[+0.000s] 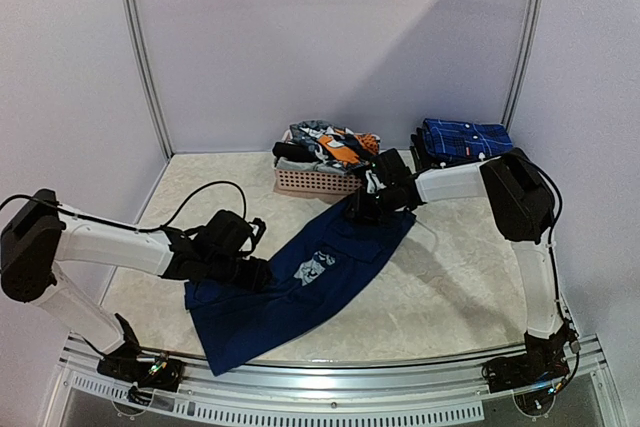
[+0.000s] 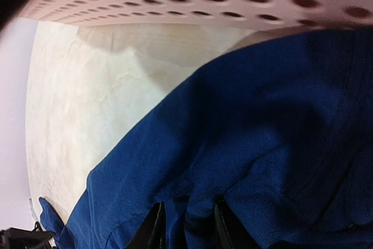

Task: Fold and stack the mixed laundry pile
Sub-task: Rotate the rectangle-folded T-shirt at the center of the board.

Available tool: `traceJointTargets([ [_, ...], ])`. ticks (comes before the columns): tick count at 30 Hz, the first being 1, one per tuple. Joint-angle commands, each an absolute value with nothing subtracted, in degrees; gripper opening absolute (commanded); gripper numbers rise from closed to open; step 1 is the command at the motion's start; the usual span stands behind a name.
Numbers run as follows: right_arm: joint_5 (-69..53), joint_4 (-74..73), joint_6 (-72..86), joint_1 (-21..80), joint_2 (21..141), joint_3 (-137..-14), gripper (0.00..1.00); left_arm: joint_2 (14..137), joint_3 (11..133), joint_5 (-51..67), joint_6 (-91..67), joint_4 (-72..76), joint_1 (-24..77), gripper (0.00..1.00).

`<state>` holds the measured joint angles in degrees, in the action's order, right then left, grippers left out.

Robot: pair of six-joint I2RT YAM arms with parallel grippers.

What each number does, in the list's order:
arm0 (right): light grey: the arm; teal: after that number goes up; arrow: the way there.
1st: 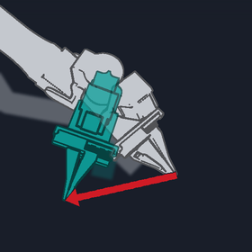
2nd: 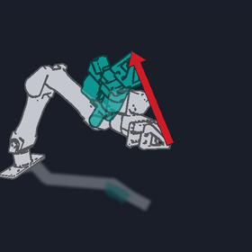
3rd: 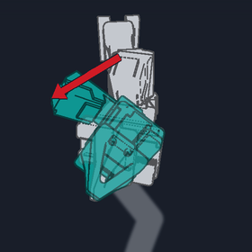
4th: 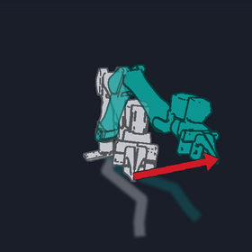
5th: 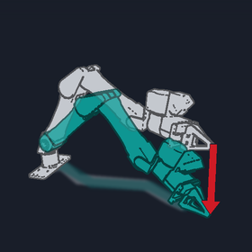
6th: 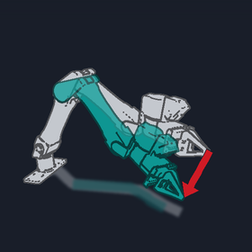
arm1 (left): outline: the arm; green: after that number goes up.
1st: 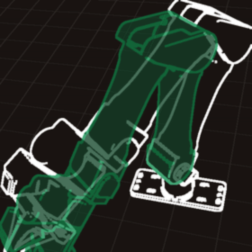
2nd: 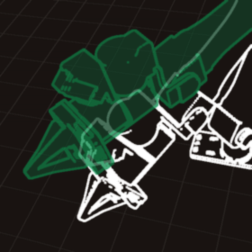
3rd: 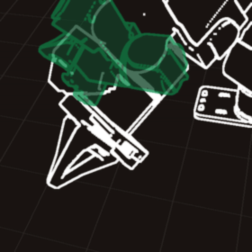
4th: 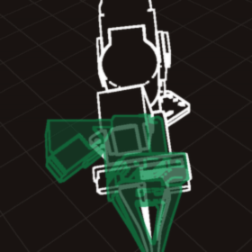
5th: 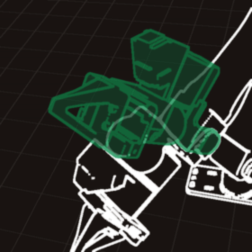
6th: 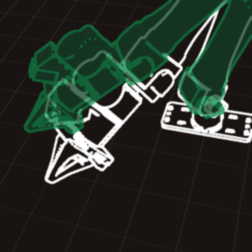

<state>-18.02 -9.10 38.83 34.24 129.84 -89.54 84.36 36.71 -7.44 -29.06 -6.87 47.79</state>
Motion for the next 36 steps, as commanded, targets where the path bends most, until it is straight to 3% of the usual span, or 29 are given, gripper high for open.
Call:
traceJointTargets([
  [1, -21.54, -13.27, 36.07, 36.70, 135.17, -90.96, 0.29, 82.43, 41.84, -12.93, -24.95, -12.40, 48.34, 0.51],
  [12, -24.38, -10.73, 34.98, 41.32, 135.96, -90.41, 0.29, 94.01, 56.96, -14.07, -16.52, -14.70, 45.62, 0.54],
  [36, -19.26, -12.95, 28.74, 42.91, 130.19, -86.18, 0.29, 121.37, 80.66, 4.71, -14.70, -14.77, 36.40, 0.56],
])
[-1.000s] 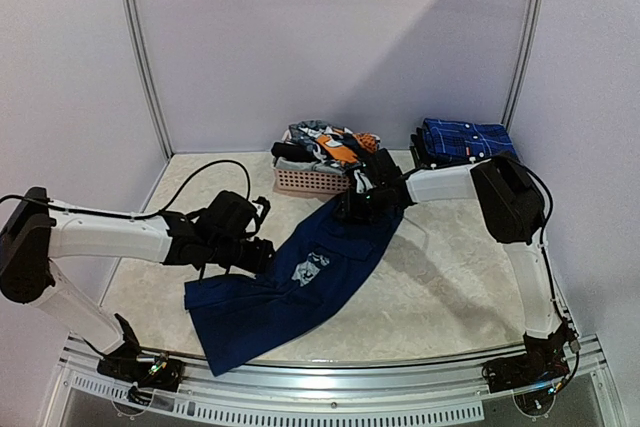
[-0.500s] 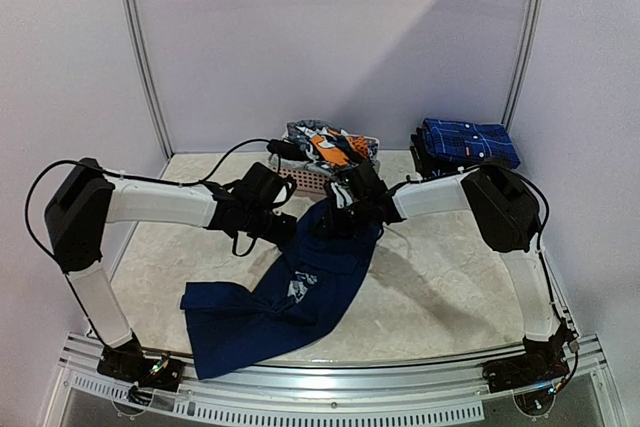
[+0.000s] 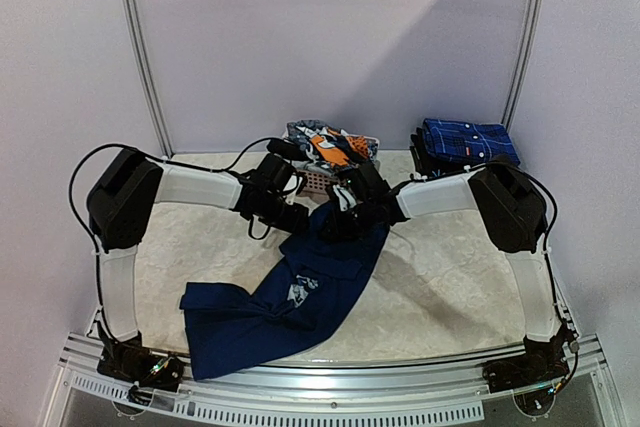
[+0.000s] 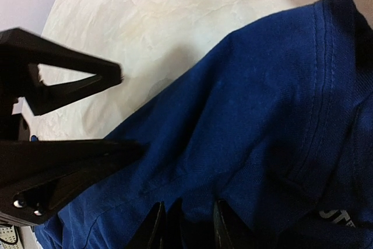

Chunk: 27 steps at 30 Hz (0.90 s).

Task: Fold and stack the mixed laundry pile
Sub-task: Rotate the rectangle-folded T-shirt at the center of the board.

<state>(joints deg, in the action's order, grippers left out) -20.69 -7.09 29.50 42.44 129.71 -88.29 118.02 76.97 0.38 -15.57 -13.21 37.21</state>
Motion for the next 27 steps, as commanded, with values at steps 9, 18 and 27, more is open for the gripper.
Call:
traceJointTargets([
  [9, -17.63, -13.53, 28.56, 42.97, 128.77, -84.66, 0.29, 127.55, 85.07, 8.68, -16.27, -14.94, 36.39, 0.39],
  [18, -16.53, -12.81, 28.83, 42.98, 126.58, -81.74, 0.29, 127.25, 81.56, 9.31, -18.49, -10.25, 36.39, 0.00],
  [27, -12.46, -12.88, 28.97, 42.86, 118.17, -76.03, 0.32, 122.28, 74.43, 3.11, -19.61, -7.45, 35.38, 0.00],
])
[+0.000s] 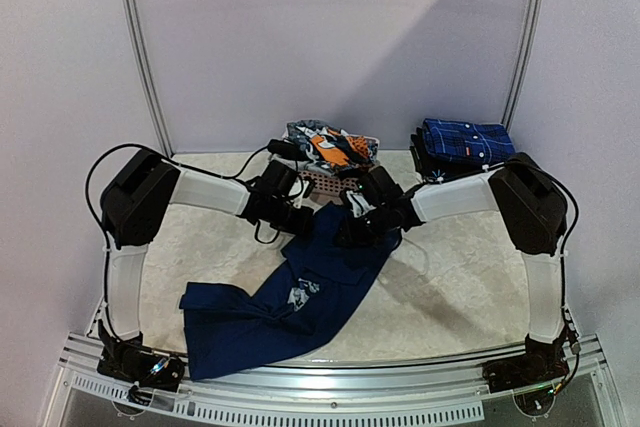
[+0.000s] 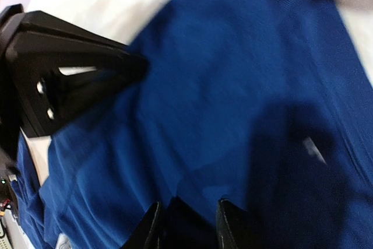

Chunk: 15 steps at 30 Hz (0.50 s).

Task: Fold and stack the mixed laundry pile
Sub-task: Rotate the rectangle-folded T-shirt at the center of the board.

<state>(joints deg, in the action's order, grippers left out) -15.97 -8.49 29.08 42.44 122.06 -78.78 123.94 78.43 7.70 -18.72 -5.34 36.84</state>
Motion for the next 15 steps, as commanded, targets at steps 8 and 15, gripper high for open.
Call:
traceJointTargets([
  [8, -9.58, -14.26, 28.85, 42.67, 112.40, -73.87, 0.39, 118.71, 66.96, 1.98, -21.89, -4.10, 31.18, 0.00],
  [15, -8.23, -15.25, 28.76, 42.54, 108.91, -72.88, 0.44, 115.48, 61.76, 0.31, -22.99, -3.07, 27.55, 0.00],
])
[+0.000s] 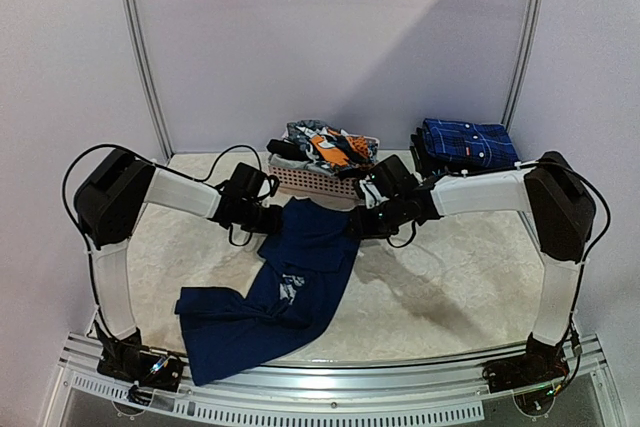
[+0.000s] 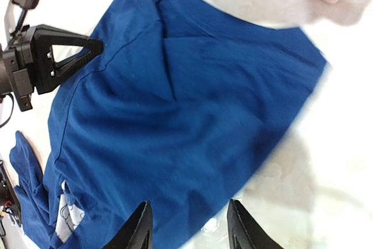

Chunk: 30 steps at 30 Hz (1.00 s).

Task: Fold and stack the mixed laundry pile
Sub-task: Rotate the rectangle-folded T-shirt at the center of the board.

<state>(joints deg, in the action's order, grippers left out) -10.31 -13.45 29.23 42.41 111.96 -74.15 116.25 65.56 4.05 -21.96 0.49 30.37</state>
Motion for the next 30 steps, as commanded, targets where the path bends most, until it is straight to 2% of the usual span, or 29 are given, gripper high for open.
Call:
traceJointTargets([
  [1, -7.96, -15.31, 28.74, 42.51, 108.38, -72.71, 0.45, 114.98, 61.14, 0.19, -23.13, -2.82, 27.03, 0.00],
  [20, -9.56, -14.90, 29.27, 42.48, 107.14, -71.15, 0.45, 106.81, 51.39, -6.53, -29.94, 3.70, 15.71, 0.00],
  [30, -10.98, -13.91, 29.92, 42.51, 107.43, -70.43, 0.44, 106.06, 50.93, -6.79, -38.02, 8.76, 10.71, 0.00],
])
